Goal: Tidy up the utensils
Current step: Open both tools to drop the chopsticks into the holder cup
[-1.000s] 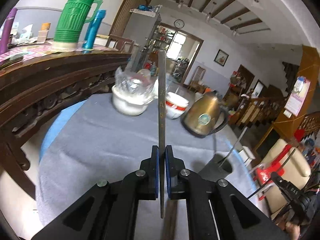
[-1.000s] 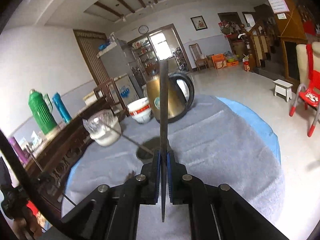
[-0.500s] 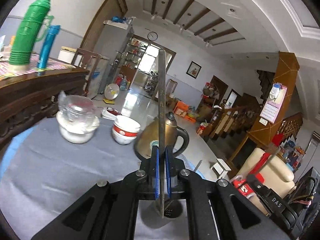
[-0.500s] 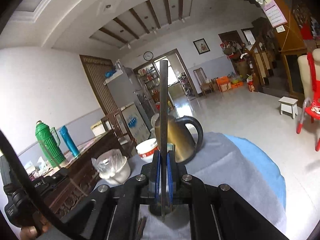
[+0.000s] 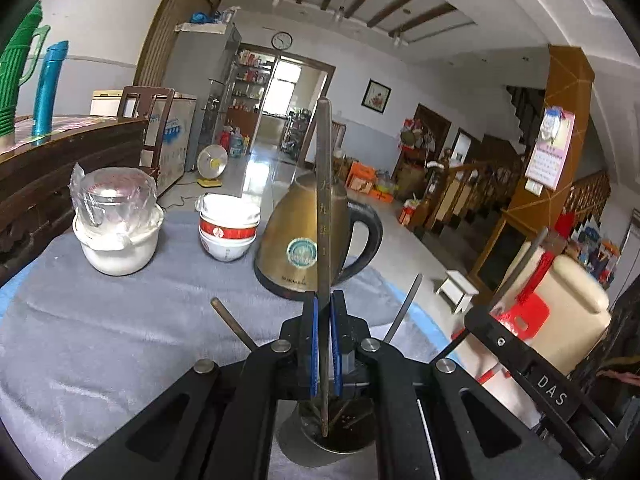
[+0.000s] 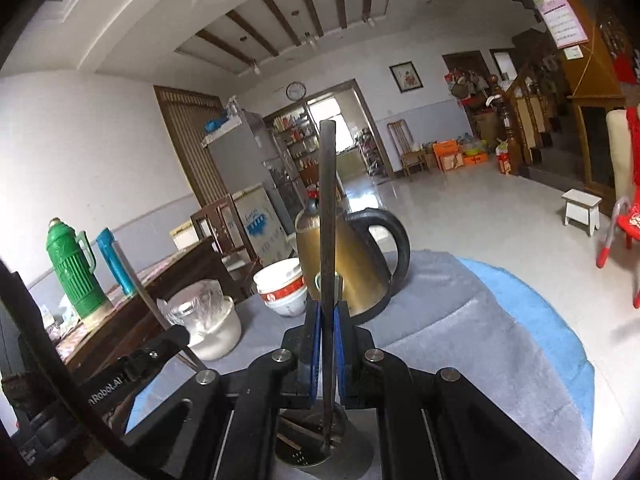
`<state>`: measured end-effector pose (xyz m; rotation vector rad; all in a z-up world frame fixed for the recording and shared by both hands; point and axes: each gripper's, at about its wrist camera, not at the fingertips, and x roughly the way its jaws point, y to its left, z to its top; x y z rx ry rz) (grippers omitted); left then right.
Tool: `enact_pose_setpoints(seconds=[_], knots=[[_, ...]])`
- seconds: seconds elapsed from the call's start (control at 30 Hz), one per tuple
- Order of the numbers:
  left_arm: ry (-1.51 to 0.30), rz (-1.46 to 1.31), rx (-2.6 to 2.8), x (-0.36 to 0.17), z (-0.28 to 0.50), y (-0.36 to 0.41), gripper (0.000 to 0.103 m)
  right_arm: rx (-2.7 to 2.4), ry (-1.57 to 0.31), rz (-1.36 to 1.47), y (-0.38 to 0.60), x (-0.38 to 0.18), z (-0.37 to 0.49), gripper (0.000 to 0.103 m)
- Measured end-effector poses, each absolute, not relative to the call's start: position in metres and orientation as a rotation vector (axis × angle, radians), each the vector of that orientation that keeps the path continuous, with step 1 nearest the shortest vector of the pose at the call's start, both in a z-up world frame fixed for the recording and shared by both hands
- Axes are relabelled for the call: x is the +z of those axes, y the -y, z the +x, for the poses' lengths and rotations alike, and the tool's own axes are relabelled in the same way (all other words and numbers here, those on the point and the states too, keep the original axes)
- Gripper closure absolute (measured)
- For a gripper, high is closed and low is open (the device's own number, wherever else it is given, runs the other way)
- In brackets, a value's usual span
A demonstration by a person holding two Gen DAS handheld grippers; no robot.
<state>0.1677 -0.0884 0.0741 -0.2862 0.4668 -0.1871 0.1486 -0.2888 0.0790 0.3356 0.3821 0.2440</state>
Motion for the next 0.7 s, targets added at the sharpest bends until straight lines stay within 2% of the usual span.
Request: enact_pose_setpoints(seconds=[0.37, 0.47, 0.53, 0.6, 0.7], knots=[[-0.558, -0.225, -0.196, 0.055, 0.179, 0.097, 0.097, 0.279, -0.512, 0.3, 0.277, 0.051, 0.171, 0.096], [-0.584, -0.221, -0.197, 0.055, 0.179, 0.096, 0.092, 0.283, -0.577, 0.303, 0.275, 0.042, 0.177, 0.093], [-0.583, -0.227, -0.197, 0.059, 0.176, 0.092, 0.072, 0.282, -0.607, 0.322, 0.278, 0.038, 0.179, 0.093], [-0.564, -0.236, -0.19, 0.065, 0.171, 0.089, 0.06, 0.279, -0.628, 0.343, 0.282, 0.037, 0.179, 0.091], [-0.532, -0.249, -0.184, 0.079, 0.158, 0.078, 0.057, 0.263, -0.624, 0.353, 0.287, 0.042, 0.173, 0.084]])
